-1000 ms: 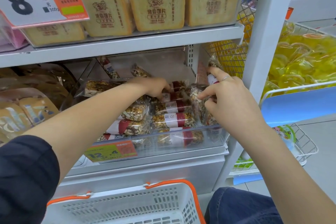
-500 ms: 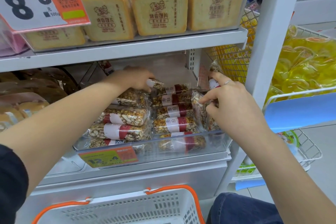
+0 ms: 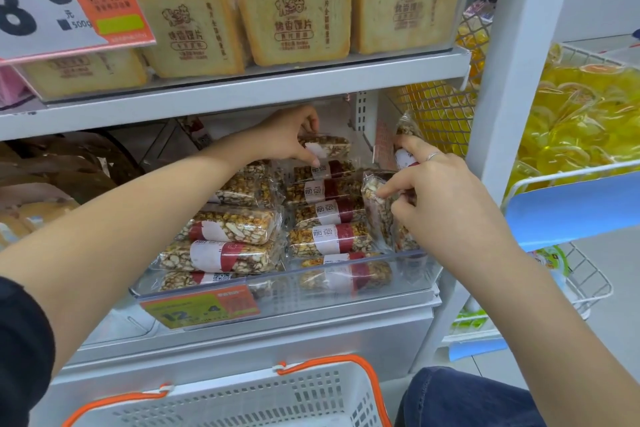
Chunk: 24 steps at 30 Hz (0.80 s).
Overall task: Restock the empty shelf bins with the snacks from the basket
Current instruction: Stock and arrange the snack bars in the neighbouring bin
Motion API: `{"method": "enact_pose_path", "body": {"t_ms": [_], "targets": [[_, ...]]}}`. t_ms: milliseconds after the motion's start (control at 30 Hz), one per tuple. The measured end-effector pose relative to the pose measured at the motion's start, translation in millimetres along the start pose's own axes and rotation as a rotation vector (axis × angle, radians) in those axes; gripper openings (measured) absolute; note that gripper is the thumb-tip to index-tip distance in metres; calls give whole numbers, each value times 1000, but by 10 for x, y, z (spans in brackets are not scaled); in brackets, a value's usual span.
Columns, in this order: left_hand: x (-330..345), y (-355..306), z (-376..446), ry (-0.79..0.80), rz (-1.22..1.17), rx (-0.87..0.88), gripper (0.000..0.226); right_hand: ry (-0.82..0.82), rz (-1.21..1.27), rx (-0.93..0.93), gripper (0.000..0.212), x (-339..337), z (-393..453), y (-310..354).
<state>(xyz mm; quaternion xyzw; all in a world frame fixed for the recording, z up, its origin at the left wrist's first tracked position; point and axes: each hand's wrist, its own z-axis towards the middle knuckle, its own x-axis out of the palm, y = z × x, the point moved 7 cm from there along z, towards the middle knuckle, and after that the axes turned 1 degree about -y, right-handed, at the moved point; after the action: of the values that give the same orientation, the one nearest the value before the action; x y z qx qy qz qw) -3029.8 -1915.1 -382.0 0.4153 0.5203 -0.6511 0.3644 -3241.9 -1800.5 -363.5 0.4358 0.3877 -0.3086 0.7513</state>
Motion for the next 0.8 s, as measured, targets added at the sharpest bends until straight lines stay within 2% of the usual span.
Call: {"method": "enact_pose_path", "body": {"t_ms": [67, 133, 233, 300, 367, 433, 533, 633, 667, 733, 800], "targets": [[32, -91, 68, -28, -35, 9, 52, 8, -2, 6, 32, -2, 5, -3], [161, -111, 150, 14, 15, 1, 52, 9, -1, 8, 32, -10, 9, -10], [462, 71, 172, 261, 98, -71, 63, 23, 5, 8, 33, -12, 3, -10], [514, 202, 115, 336, 151, -89, 71, 23, 9, -1, 33, -8, -2, -11], [472, 279, 79, 304, 170, -95, 70, 15, 13, -11, 33, -9, 0, -10], [365, 258, 55, 227, 115, -98, 59, 20, 16, -11, 33, -5, 0, -14], [170, 160, 20, 159, -110, -177, 35, 35, 23, -11, 35, -1, 4, -14], [193, 84, -134, 292, -678, -382, 21, 56, 46, -7, 34, 18, 21, -18], [243, 73, -198, 350, -759, -441, 22, 58, 58, -6, 34, 20, 27, -19], [330, 134, -267, 375, -609, -508, 23, 53, 81, -10, 35, 23, 30, -18], [319, 197, -232, 270, -238, -448, 18, 53, 89, -17, 35, 23, 16, -13]]}}
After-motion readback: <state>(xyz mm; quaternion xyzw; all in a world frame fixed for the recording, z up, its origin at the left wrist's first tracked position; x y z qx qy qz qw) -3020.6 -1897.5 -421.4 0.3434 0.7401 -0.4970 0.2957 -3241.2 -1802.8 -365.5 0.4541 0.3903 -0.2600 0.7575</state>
